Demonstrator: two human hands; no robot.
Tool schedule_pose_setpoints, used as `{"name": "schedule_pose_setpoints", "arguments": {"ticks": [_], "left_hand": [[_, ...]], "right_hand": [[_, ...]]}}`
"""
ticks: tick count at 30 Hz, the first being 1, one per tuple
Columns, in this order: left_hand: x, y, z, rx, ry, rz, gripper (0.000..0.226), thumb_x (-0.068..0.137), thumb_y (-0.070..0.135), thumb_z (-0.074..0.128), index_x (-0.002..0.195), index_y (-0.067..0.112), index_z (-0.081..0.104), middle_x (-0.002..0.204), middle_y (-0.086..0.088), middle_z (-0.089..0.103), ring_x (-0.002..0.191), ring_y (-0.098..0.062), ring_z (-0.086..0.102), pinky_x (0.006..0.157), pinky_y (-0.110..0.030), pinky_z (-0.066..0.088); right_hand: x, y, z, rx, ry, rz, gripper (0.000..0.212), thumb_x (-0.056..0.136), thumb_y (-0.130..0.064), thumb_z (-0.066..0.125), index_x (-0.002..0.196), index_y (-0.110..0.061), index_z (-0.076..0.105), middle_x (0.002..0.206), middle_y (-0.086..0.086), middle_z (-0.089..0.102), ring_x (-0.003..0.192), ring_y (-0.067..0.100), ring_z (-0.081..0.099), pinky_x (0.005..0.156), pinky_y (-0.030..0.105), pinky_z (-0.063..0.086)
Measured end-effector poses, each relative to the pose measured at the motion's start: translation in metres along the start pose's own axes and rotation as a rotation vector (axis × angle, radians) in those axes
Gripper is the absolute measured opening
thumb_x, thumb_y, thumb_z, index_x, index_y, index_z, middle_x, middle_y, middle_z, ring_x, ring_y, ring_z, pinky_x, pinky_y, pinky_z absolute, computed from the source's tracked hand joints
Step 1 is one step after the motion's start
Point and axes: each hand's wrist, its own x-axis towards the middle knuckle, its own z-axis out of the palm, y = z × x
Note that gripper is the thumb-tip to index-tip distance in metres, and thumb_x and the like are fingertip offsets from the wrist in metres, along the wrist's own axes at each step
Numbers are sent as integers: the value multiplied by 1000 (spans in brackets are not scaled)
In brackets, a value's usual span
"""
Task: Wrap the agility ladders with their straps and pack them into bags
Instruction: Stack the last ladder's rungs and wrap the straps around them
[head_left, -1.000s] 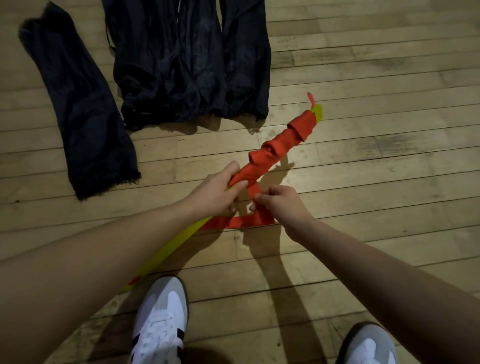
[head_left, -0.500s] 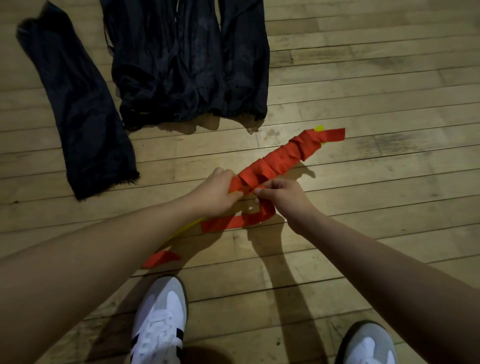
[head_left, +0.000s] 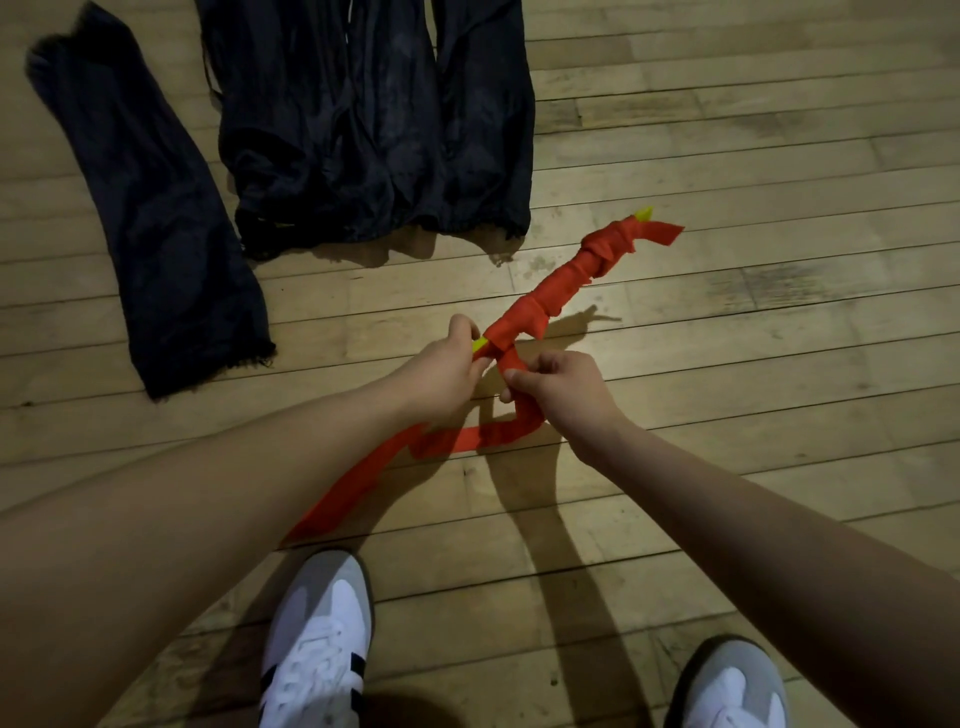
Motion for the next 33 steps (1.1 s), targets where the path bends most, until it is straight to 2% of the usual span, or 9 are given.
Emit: {"name": "schedule_pose_setpoints", "arguments": {"ticks": [3,6,10,13,18,23,27,29,33], "left_hand": [[13,-2,-6,9,-107,-86,47,99,28,45,139,13,24,119,-13,47,99,-24,55,78,-36,48],[15,-6,-12,28,-195,-78,60,97,32,50,146,13,22,140,-12,27,130,-29,34,107,-37,32],[7,-10,-17,57,-72,79,35,89,30,66,116,17,48,114,-5,51,105,-22,52,88,-34,45],[0,-11,-20,134,37,202,26,88,23,66,93,21,41,98,-1,50,86,-17,50,72,-32,44],[-4,-8,-16,213,59,178,19,94,22,54,100,23,36,103,1,49,100,-20,50,93,-40,42],[-2,-2,-11,33,9,15,34,96,17,52,119,21,28,92,-7,61,75,-21,62,66,-36,56],[9,-3,-15,5,-141,-32,65,89,19,60,140,11,21,124,-11,42,105,-24,50,81,-31,46],[11,-7,-14,126,-123,2,54,86,19,62,133,10,36,128,-10,38,113,-24,47,92,-34,44],[6,-4,-14,222,37,161,33,81,29,72,100,15,49,96,0,51,87,-18,52,70,-33,44]], "right_hand": [[0,3,0,-46,-13,-8,15,88,-9,65,73,-9,64,75,14,70,64,17,61,56,27,49],[0,3,-3,-7,8,-17,10,87,-6,65,76,-4,64,71,11,66,60,12,58,49,18,44],[0,3,-5,62,8,40,11,87,-6,64,76,-4,64,69,6,61,61,8,55,50,13,41],[-2,5,-3,31,-43,69,17,89,-14,64,84,2,67,72,5,63,70,11,57,68,23,42],[-4,5,-3,-1,-96,69,16,88,-16,67,74,-8,63,73,3,60,73,10,54,69,24,37],[-6,7,-4,-41,-130,72,22,85,-16,69,84,5,67,86,15,68,82,16,60,71,21,41],[-9,11,-6,-75,-118,75,17,85,-15,69,83,1,67,75,6,59,72,13,53,65,24,39],[-9,12,-8,-63,-92,64,15,85,-15,69,79,-3,64,72,5,57,69,13,53,64,24,39],[-8,11,-15,-60,-68,17,21,85,-17,70,82,3,65,88,22,69,77,19,59,71,30,43]]}}
